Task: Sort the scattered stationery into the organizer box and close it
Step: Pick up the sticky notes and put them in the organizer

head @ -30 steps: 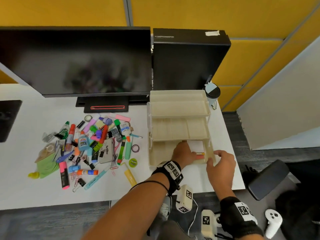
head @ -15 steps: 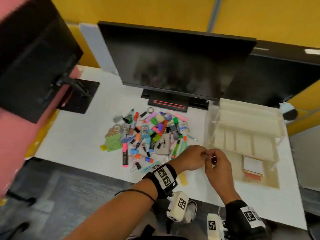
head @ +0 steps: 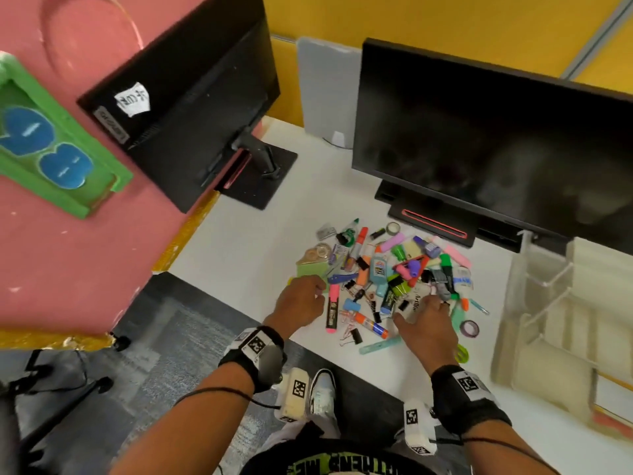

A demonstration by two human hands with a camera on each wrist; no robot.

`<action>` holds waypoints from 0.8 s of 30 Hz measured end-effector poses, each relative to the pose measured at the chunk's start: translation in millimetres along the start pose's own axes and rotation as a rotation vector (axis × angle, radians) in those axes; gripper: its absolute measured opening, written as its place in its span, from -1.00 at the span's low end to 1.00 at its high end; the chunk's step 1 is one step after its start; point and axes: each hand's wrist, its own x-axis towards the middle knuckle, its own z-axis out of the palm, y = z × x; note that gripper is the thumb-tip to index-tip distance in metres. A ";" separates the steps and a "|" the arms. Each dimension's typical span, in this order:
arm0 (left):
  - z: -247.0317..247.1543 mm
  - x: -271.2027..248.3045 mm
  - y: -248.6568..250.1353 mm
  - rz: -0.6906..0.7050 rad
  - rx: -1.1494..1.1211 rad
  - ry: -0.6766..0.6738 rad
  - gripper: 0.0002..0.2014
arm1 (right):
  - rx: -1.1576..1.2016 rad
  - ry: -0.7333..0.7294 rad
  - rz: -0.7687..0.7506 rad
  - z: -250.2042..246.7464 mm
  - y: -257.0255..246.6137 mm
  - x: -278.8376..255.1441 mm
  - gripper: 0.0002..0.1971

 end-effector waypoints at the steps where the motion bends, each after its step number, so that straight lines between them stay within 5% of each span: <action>1: -3.6 2.5 -8.0 -0.007 0.046 0.011 -0.68 | -0.025 0.009 0.020 2.7 -1.8 1.8 -0.25; 11: -15.8 46.4 -13.7 0.074 0.463 0.014 -0.36 | 0.092 -0.003 0.253 6.9 -2.4 20.8 0.03; 19: -19.1 60.3 -5.9 0.140 0.625 0.008 -0.27 | 0.333 -0.002 0.302 -1.8 -2.9 25.7 -0.28; 24: -16.3 58.9 -3.2 0.053 0.543 0.026 -0.31 | 0.420 -0.045 0.278 -13.8 0.7 22.7 -0.64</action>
